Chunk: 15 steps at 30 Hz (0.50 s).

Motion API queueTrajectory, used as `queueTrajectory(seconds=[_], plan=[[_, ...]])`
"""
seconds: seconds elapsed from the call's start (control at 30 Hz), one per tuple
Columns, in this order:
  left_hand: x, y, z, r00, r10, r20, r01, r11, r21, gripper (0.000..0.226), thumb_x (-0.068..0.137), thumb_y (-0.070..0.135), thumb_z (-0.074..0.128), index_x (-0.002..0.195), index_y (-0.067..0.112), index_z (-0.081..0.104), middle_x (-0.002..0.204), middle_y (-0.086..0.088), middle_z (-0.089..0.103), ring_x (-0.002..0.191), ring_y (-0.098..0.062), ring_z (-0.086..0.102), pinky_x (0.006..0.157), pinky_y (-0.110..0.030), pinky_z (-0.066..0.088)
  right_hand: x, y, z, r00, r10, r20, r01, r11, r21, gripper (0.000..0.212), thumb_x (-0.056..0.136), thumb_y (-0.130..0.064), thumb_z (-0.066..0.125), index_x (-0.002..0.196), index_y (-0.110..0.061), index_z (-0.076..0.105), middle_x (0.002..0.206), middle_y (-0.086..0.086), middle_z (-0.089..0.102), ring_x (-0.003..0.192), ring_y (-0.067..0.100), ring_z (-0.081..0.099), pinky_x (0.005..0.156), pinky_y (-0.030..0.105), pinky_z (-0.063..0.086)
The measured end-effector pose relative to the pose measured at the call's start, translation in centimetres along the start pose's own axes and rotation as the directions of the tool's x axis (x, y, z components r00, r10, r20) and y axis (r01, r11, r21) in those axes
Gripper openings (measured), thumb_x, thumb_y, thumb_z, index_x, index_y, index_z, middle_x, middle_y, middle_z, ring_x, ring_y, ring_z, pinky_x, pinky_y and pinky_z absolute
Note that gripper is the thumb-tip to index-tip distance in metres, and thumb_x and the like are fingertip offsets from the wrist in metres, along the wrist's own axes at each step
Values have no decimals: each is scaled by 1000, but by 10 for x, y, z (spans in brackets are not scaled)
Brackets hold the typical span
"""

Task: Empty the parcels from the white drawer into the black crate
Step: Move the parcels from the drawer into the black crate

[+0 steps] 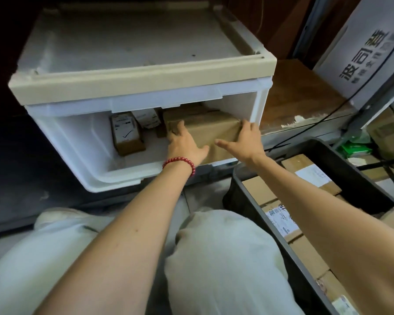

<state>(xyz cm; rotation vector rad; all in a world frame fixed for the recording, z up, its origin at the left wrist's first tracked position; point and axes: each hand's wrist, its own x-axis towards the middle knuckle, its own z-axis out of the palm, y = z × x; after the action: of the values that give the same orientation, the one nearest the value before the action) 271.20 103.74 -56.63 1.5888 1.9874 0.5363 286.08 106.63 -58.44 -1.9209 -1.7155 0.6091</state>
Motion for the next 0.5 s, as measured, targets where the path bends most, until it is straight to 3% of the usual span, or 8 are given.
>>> queueTrajectory(seconds=[0.13,0.3,0.5], plan=[[-2,7,-13,995,-82,-56,74,989,-128,103,79,37,75,151,13,6,151,-19,20,131,-38,40,103,-40,39,-6,11,0,995,104,-3,-98,950,296,89,68,-53,81,133,-10,39,133,11,45,123,28,47,105,45,43],[-23,9,-28,997,3,-74,-9,996,-85,111,71,34,82,152,17,8,152,-13,21,135,-35,36,105,-41,37,-52,21,-11,992,103,76,-128,790,599,70,77,-37,78,121,-22,25,129,3,42,116,19,48,90,32,50],[-67,22,-22,968,244,49,-244,970,-14,102,72,37,81,150,23,16,147,-7,30,132,-27,38,102,-36,37,-125,44,-40,972,232,27,-164,601,782,63,79,-36,76,119,-27,28,120,-3,48,113,15,51,97,53,49]])
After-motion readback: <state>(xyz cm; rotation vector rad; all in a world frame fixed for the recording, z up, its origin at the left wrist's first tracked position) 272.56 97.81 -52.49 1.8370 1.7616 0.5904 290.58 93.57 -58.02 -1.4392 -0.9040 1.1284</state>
